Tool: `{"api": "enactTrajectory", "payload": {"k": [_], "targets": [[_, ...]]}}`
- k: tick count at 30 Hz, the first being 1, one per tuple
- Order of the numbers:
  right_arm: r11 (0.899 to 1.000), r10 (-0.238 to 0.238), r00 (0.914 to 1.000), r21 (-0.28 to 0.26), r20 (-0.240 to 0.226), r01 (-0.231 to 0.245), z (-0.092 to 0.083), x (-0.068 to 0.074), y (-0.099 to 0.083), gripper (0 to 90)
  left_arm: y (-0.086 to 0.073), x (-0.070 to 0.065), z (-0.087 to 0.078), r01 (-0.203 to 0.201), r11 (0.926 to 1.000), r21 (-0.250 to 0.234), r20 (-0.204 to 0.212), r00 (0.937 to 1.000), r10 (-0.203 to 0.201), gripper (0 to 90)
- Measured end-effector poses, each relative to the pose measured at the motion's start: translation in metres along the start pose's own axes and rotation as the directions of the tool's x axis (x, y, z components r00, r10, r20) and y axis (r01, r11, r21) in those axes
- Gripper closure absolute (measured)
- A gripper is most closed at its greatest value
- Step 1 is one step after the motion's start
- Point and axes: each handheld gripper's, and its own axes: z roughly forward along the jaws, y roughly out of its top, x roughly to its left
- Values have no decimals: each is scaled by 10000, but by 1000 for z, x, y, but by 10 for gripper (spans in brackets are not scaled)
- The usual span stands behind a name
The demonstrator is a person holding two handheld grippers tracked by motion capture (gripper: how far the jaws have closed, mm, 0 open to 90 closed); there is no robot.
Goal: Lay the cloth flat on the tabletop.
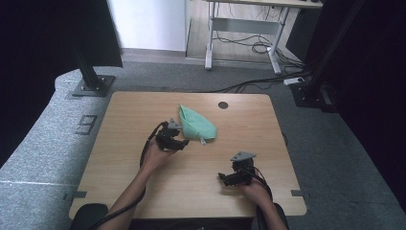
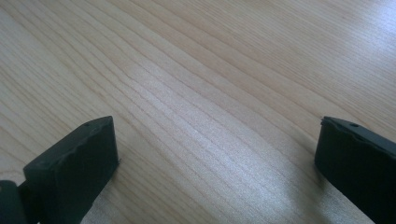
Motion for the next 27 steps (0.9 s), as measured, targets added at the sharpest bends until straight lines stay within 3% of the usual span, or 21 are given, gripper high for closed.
{"api": "enactTrajectory", "payload": {"k": [5, 10, 17, 19, 25, 27], "targets": [[10000, 1, 10000, 0, 0, -1, 0, 0, 0, 0, 5, 2, 10, -174, 9998, 35, -137, 9998, 175, 400], [10000, 0, 10000, -1, 1, 0, 0, 0, 0, 0, 8, 9, 25, 120, 9999, 97, -189, 9998, -118, 402], [10000, 6, 10000, 1, -1, -6, 0, 0, 0, 0, 8, 12, 42, 178, 9993, 321, -471, 9988, -163, 426], [10000, 7, 10000, 0, -2, -7, 0, 0, 0, 0, 5, 14, 49, 50, 9988, 484, -662, 9978, -18, 486], [10000, 7, 10000, 1, -3, -7, 0, 0, 0, 0, -1, 17, 53, 191, 9985, 506, -274, 9995, -177, 776], [10000, 7, 10000, 1, -2, -7, 0, 0, 0, 0, 0, 17, 51, 144, 9986, 515, -239, 9996, -132, 824]]}}
